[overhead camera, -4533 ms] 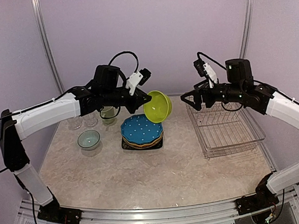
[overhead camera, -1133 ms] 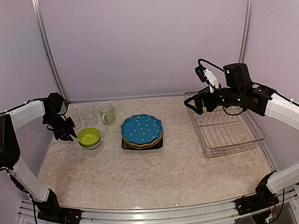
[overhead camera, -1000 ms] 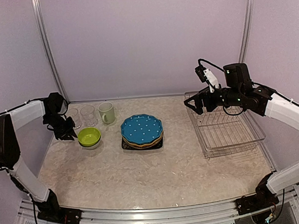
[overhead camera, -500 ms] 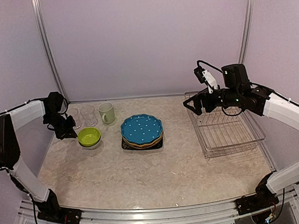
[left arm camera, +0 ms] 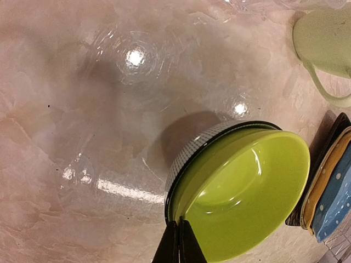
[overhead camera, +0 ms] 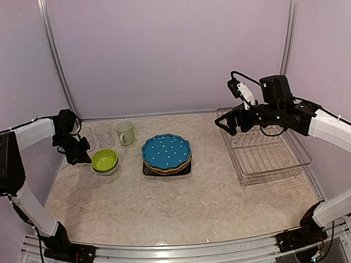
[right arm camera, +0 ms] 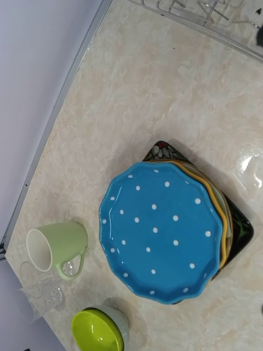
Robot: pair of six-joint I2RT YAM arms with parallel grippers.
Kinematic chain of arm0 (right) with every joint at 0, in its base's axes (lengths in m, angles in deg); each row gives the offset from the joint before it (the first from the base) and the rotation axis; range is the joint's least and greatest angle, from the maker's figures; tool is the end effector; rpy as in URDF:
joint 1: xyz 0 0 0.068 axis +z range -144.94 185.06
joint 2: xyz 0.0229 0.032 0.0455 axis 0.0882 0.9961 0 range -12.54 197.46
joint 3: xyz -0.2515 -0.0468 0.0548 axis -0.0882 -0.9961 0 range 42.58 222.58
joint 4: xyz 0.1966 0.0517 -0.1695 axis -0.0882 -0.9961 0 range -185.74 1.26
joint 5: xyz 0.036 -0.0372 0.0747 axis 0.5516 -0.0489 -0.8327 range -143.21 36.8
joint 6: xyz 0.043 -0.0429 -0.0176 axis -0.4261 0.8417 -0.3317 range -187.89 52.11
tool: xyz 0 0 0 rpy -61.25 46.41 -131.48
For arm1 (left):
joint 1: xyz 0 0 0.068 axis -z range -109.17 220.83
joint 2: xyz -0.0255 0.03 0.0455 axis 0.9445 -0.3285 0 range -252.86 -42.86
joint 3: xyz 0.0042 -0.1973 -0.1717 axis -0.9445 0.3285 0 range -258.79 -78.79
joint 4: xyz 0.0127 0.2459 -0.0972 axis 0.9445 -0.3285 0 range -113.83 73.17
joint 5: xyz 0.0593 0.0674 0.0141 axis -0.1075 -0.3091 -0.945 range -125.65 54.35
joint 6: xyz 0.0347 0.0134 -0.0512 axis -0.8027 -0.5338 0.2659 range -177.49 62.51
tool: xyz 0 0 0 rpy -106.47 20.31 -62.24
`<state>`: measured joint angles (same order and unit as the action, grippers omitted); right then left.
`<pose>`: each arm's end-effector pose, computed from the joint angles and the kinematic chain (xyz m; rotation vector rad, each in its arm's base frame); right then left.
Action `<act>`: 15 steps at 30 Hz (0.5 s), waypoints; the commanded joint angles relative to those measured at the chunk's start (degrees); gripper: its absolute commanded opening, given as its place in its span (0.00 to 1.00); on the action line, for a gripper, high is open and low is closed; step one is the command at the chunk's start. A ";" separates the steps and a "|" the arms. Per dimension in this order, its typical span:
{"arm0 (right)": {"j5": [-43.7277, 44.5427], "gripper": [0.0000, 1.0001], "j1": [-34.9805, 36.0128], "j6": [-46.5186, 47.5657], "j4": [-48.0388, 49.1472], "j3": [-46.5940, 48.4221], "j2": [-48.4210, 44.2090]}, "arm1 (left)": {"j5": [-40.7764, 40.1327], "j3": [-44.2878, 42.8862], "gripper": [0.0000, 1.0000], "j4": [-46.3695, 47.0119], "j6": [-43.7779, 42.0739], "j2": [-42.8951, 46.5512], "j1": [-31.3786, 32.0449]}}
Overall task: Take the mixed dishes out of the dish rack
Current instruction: Place the bowl in the bowl.
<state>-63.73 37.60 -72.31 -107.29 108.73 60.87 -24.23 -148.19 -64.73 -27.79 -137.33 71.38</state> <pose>0.2579 0.1751 0.3306 -0.6161 1.9700 0.5897 0.3256 -0.0128 0.1979 -0.6830 2.7995 -0.3907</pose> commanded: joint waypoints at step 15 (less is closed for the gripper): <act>1.39 0.99 -0.37 -0.58 0.69 0.49 0.00 | -2.01 -5.56 0.07 -0.31 -2.43 4.07 -0.17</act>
<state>-63.40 37.60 -72.36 -107.29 108.73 60.87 -24.54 -149.22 -65.06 -28.25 -136.90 71.38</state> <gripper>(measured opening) 0.993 0.065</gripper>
